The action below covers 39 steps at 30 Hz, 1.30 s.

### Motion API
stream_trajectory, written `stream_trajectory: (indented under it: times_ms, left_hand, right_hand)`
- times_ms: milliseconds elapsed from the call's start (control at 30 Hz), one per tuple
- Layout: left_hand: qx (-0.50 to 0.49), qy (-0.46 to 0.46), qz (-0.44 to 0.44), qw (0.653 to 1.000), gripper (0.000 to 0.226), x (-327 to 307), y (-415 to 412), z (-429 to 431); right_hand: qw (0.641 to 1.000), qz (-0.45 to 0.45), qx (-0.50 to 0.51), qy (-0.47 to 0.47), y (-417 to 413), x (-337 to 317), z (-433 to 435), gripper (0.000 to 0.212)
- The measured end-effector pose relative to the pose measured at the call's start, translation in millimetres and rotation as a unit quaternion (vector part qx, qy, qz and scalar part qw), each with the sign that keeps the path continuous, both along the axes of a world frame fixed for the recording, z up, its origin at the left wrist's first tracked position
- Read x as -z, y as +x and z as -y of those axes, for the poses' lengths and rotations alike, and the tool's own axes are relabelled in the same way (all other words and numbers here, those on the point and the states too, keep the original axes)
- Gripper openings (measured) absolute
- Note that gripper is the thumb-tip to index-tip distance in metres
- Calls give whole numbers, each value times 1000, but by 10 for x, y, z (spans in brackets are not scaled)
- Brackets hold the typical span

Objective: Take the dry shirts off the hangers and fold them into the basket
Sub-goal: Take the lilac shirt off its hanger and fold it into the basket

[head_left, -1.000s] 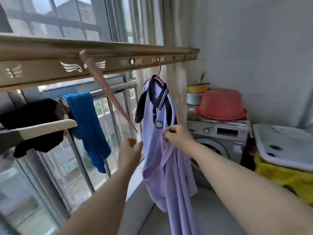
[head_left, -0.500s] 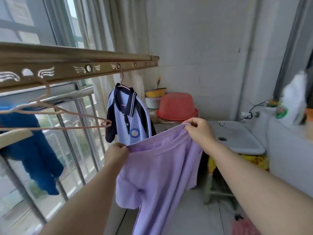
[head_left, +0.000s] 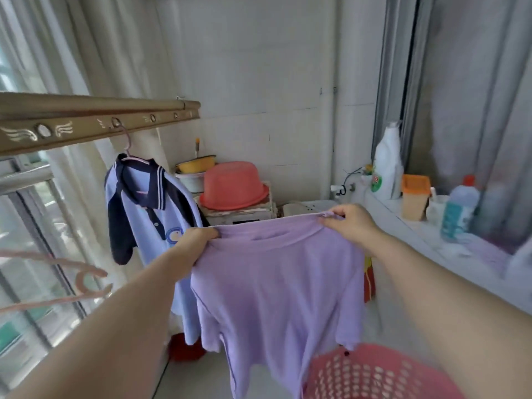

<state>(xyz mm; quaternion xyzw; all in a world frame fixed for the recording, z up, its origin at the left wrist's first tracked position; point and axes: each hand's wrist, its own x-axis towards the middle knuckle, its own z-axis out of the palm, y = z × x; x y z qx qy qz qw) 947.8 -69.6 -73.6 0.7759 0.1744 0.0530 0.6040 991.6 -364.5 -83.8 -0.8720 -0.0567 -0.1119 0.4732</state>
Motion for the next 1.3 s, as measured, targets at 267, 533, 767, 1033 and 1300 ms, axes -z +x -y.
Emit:
stream_trajectory:
  times_ms: [267,533,767,1033,1300]
  left_hand:
    - [253,52,-23,966,79,53,169,386]
    - [181,-2,124,976,29,-163,350,715]
    - [254,-1,144,956,18,-890,516,974]
    - [95,230,120,961,39,-847,620,1403]
    - [339,-18,112,934,25,-715,212,2472]
  right_hand:
    - [992,2,70,103,-58,14,834,53]
    - [989,-70,-18,126,-240,-280,1217,32]
    - [971,102,150,158,-187,-672,1297,45]
    - [962,25,262,68,-343,-717,1265,54]
    - [983,-7,130,127,-305,-776,701,36]
